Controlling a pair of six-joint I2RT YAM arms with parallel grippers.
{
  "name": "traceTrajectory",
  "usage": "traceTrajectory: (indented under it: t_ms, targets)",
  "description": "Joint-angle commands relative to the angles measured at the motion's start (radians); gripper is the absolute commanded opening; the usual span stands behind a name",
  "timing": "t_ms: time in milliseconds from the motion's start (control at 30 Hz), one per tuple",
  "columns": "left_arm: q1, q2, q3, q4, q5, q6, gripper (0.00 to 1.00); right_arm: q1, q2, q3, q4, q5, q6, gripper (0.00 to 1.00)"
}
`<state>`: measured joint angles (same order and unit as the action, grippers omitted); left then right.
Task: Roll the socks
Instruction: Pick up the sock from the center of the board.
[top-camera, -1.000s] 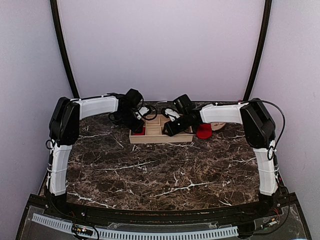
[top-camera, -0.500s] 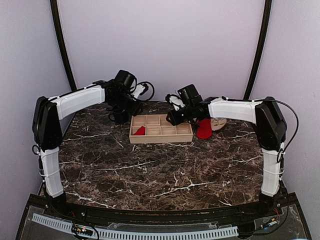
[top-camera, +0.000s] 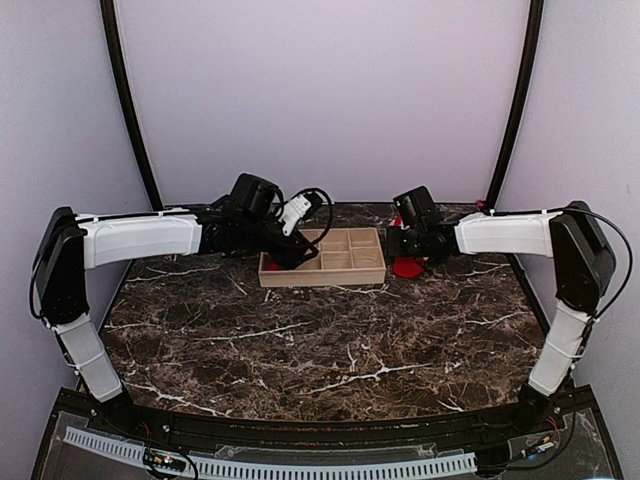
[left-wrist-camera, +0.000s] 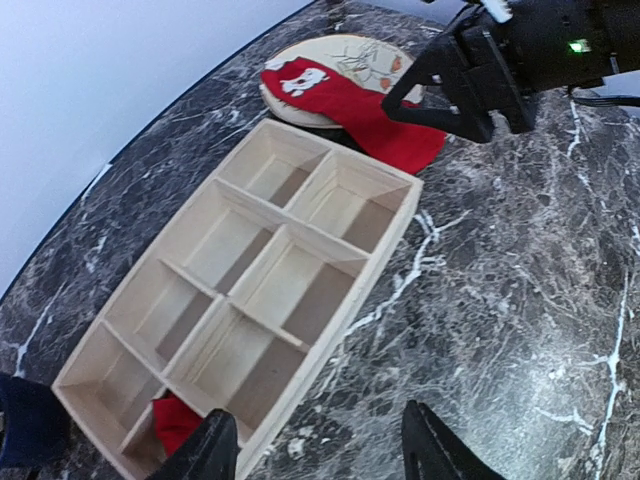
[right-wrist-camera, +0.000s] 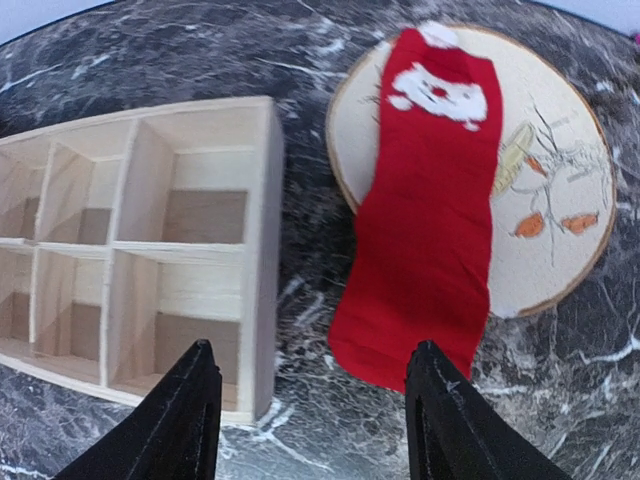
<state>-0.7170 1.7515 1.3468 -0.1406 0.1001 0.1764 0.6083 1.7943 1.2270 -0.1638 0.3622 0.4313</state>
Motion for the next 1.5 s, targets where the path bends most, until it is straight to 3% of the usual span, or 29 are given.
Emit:
traceTrajectory:
  t_ms: [0,200,433,1000,1267,1467]
  targets:
    - [-0.028,-0.053,-0.084,0.18,0.038,0.001,0.6,-0.049,-0.045,-0.095,0.045,0.071,0.201,0.6]
    - [-0.037,-0.073,-0.135,0.278,0.069,-0.021,0.62,-0.116,-0.082,-0.211,0.084,0.04,0.298,0.6]
    - [-0.066,-0.062,-0.137,0.295,0.066,-0.006,0.62,-0.214,-0.062,-0.33,0.261,-0.135,0.388,0.59]
    - [-0.088,-0.026,-0.121,0.292,0.045,0.007,0.62,-0.25,0.074,-0.266,0.369,-0.279,0.44,0.55]
    - [-0.091,-0.027,-0.133,0.297,0.033,0.007,0.62,-0.25,0.079,-0.283,0.386,-0.32,0.46,0.37]
    - [-0.093,-0.034,-0.143,0.296,0.019,0.005,0.62,-0.251,0.066,-0.312,0.408,-0.364,0.471,0.12]
